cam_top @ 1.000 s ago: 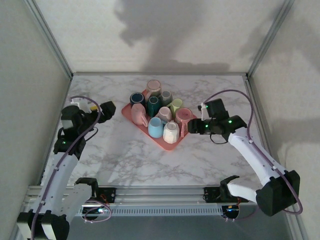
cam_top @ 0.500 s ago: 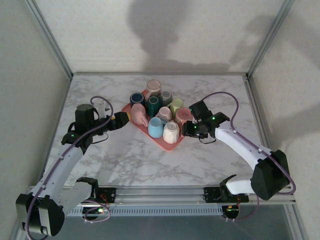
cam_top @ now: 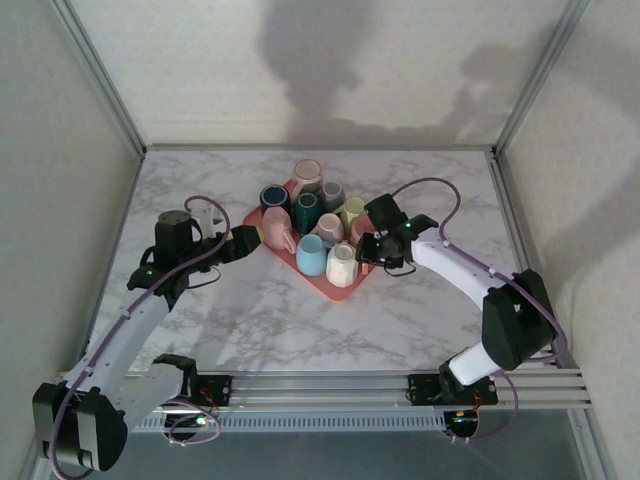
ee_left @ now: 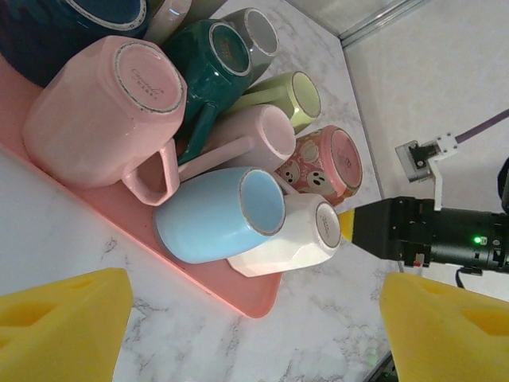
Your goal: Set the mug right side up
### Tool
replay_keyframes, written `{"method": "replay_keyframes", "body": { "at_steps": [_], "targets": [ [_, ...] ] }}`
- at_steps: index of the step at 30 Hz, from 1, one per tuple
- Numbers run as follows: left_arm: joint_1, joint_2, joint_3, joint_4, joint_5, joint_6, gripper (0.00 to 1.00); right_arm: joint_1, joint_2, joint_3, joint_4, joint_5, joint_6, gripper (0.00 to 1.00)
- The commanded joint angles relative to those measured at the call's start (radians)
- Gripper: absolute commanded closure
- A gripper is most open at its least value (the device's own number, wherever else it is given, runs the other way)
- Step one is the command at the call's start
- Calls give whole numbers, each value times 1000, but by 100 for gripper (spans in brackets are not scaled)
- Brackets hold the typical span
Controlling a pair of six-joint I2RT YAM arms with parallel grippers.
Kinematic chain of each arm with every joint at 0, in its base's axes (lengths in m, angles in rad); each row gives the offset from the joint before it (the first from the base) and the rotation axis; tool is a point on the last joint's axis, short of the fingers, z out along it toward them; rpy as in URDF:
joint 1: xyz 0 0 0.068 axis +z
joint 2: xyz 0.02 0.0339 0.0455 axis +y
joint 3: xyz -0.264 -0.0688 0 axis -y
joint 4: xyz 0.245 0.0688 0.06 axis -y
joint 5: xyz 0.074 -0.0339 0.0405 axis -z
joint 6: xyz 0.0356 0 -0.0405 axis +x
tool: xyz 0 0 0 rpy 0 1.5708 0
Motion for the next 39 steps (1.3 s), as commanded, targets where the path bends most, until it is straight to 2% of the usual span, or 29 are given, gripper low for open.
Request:
{"method": "replay_keyframes", "body": {
  "at_steps": [1, 11, 18, 28, 32, 39],
  "targets": [
    [-13, -1, -15, 36, -2, -19, 19, 7, 21, 36, 9, 26, 37, 58],
    [-18, 8, -26, 61, -28, -38, 21, 11, 57, 35, 49, 70, 40, 61],
    [-26, 25, -20, 69, -31, -44, 21, 9, 67, 33, 24, 122, 35, 67],
    [-39, 35, -13, 59, -56, -37, 23, 10, 85, 43, -9, 182, -62, 70],
    [-44, 38, -18, 66, -60, -42, 23, 18, 103, 56, -14, 192, -10, 64],
    [-46, 37, -20, 70, -63, -44, 23, 51, 139, 81, -26, 261, 110, 67]
  ]
}}
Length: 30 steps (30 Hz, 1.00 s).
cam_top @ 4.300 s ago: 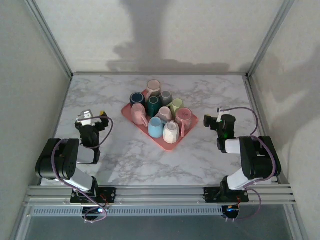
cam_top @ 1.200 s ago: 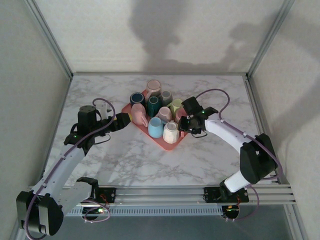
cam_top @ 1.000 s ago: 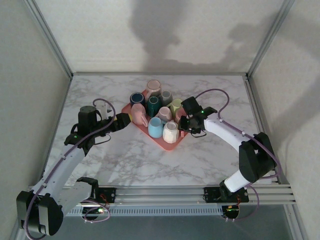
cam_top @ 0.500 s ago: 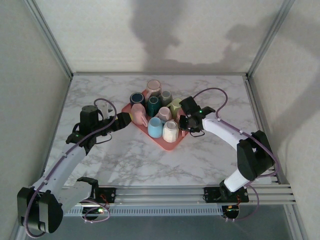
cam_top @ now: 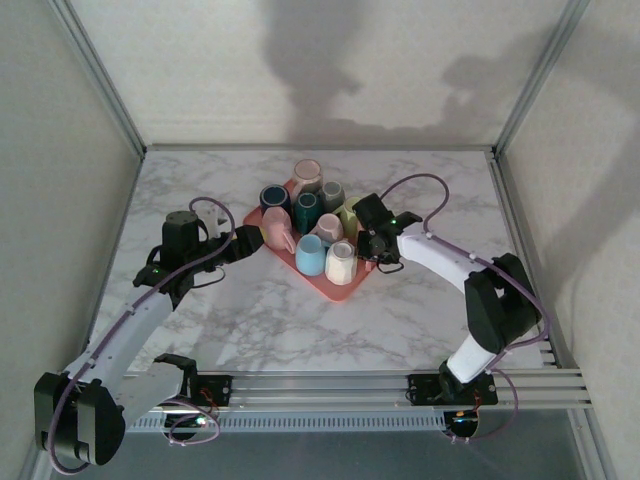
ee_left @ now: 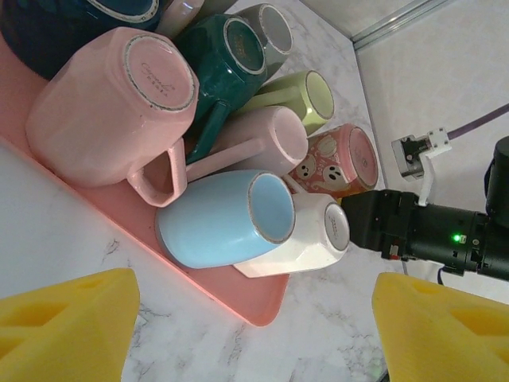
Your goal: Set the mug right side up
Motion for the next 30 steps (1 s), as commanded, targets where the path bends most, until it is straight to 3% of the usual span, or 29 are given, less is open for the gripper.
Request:
{"method": "replay_keyframes", "body": {
  "at_steps": [1, 13, 30],
  "targets": [
    [-8, 3, -7, 32, -7, -5, 23, 17, 24, 33, -45, 82, 85, 67],
    [-8, -9, -12, 19, -1, 19, 22, 34, 111, 97, -98, 137, 158, 68],
    [-9, -12, 13, -16, -6, 45, 22, 34, 145, 103, -78, 189, 79, 70]
  ]
}}
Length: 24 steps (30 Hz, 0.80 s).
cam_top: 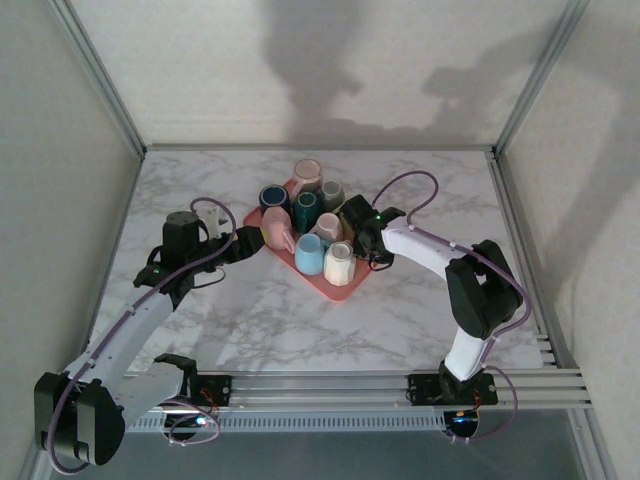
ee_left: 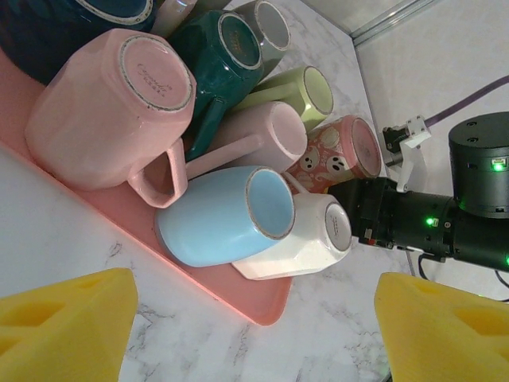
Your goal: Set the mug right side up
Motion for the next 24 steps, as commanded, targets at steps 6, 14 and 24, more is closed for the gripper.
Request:
{"method": "replay_keyframes", "body": {
  "at_steps": [6, 14, 24],
  "targets": [
    [-7, -8, 33, -30, -7, 23, 23, 5, 25, 21, 8, 49, -24, 83],
    [-7, 4, 50, -34, -12, 11, 26, 5, -38, 22, -24, 34, -18, 100],
    [-7, -4, 65, 39, 42, -102, 27, -17, -209, 61, -106, 18, -49, 100]
  ]
}}
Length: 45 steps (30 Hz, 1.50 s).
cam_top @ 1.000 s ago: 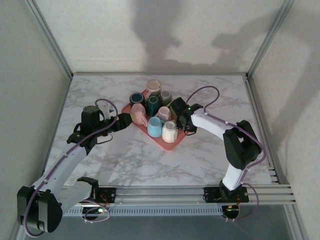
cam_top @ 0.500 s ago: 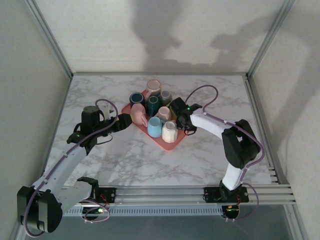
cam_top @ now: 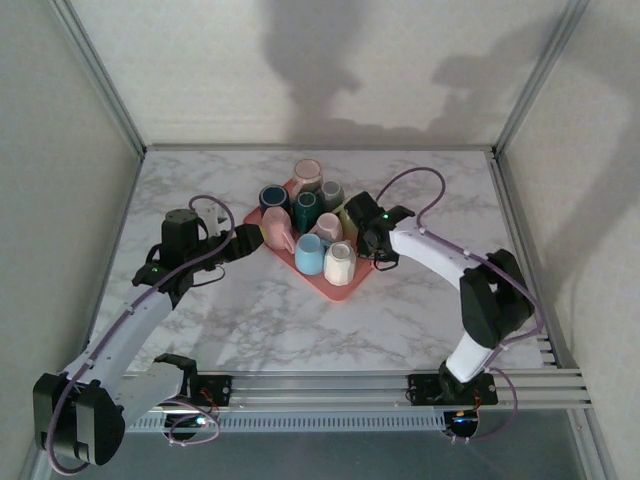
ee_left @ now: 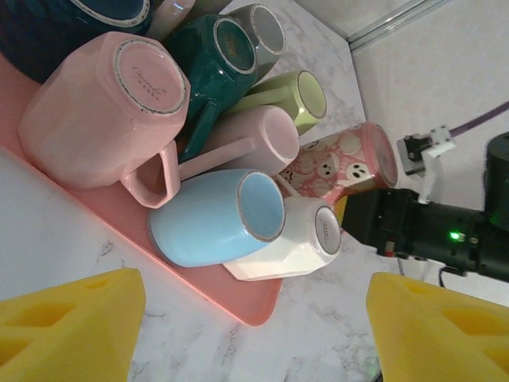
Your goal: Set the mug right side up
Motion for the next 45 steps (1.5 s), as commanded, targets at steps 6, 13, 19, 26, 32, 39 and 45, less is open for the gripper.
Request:
{"method": "replay_keyframes", "body": {
  "at_steps": [6, 13, 19, 26, 32, 39, 45],
  "targets": [
    [-15, -12, 45, 141, 80, -175, 28, -24, -196, 118, -85, -7, -36, 100],
    [-42, -39, 41, 307, 104, -355, 29, -32, -310, 201, -68, -101, -81, 100],
    [-79, -33, 31, 472, 98, -554, 30, -37, -360, 249, 44, -271, -98, 100],
    [-130, -4, 55, 605, 102, -698, 30, -56, -357, 281, 183, -451, -39, 100],
    [-172, 10, 35, 749, 43, -820, 33, -77, -340, 265, 349, -588, 50, 100],
    [-232, 33, 7, 848, -40, -911, 34, -77, -323, 240, 494, -659, 138, 100],
    [-268, 70, 12, 873, -38, -926, 34, -78, -326, 181, 636, -695, 204, 100]
  ]
}}
